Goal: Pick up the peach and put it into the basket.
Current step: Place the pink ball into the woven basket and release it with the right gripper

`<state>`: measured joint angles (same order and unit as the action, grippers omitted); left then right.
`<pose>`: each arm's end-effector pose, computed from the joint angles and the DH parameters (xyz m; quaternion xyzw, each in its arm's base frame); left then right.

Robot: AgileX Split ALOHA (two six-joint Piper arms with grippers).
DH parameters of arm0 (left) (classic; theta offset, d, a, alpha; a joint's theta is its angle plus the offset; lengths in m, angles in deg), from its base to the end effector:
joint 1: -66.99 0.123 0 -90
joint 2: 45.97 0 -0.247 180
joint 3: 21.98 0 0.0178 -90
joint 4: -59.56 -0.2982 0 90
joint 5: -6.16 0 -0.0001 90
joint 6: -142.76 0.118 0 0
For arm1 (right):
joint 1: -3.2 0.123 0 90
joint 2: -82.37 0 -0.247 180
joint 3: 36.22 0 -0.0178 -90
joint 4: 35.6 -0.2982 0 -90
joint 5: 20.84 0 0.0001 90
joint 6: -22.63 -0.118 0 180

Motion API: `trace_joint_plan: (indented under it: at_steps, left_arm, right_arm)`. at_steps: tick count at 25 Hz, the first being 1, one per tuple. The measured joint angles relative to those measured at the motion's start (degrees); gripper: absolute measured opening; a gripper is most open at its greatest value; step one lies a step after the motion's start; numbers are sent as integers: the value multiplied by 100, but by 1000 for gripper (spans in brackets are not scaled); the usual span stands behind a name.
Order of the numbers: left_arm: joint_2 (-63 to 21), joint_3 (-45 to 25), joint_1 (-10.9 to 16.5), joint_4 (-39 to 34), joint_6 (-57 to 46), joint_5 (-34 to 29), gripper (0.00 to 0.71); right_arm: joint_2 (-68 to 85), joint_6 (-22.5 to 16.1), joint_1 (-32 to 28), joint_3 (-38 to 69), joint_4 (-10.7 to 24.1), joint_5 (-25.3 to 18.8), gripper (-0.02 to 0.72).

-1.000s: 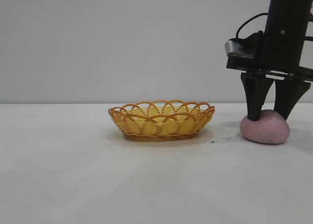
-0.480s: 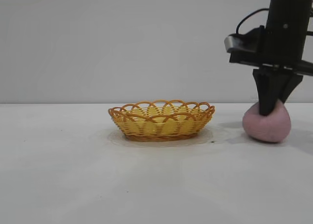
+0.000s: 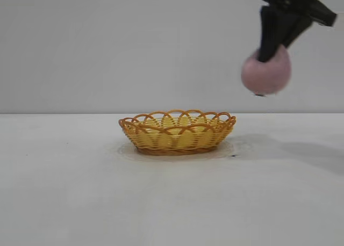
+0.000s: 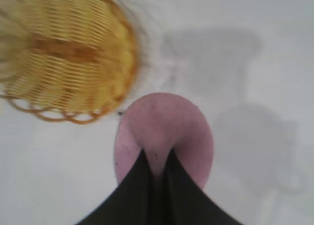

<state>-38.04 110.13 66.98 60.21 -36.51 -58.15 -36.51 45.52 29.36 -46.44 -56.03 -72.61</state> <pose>0.0941 -0.0012 0.2800 0.0060 0.8666 -0.0025 0.4990 0.3886 0.2269 0.1550 -0.3257 0.9174 0.1606 0.1627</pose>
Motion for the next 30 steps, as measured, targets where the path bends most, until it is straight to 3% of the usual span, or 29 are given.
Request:
trace_joint_plan:
  at_steps: [10, 11, 14, 15, 17, 18, 24, 25, 26, 30]
  left_arm:
    - [0, 0, 0, -11, 0, 0, 496]
    - [0, 0, 0, -11, 0, 0, 496]
    - [0, 0, 0, -11, 0, 0, 496]
    - [0, 0, 0, -11, 0, 0, 496]
    - [0, 0, 0, -11, 0, 0, 496]
    - [0, 0, 0, -11, 0, 0, 496]
    - [0, 0, 9, -11, 0, 0, 496]
    - [0, 0, 9, -11, 0, 0, 496]
    - [0, 0, 9, -11, 0, 0, 496]
    - [0, 0, 9, -11, 0, 0, 496]
  right_arm:
    - [-940, 50, 339, -717, -56, 252, 0]
    - [-1012, 50, 339, -760, -56, 252, 64]
    - [-1141, 50, 339, -796, -56, 252, 64]
    - [-1182, 50, 339, -796, -56, 252, 126]
    - [-1229, 50, 339, -796, -56, 252, 123]
    - [-1240, 50, 339, -796, -56, 262, 180]
    - [-1266, 50, 339, -796, -46, 346, 343]
    - [-1266, 50, 339, -800, -46, 351, 331]
    - [-1266, 39, 339, -800, -46, 351, 382]
    - [-1266, -72, 339, -800, -46, 351, 386]
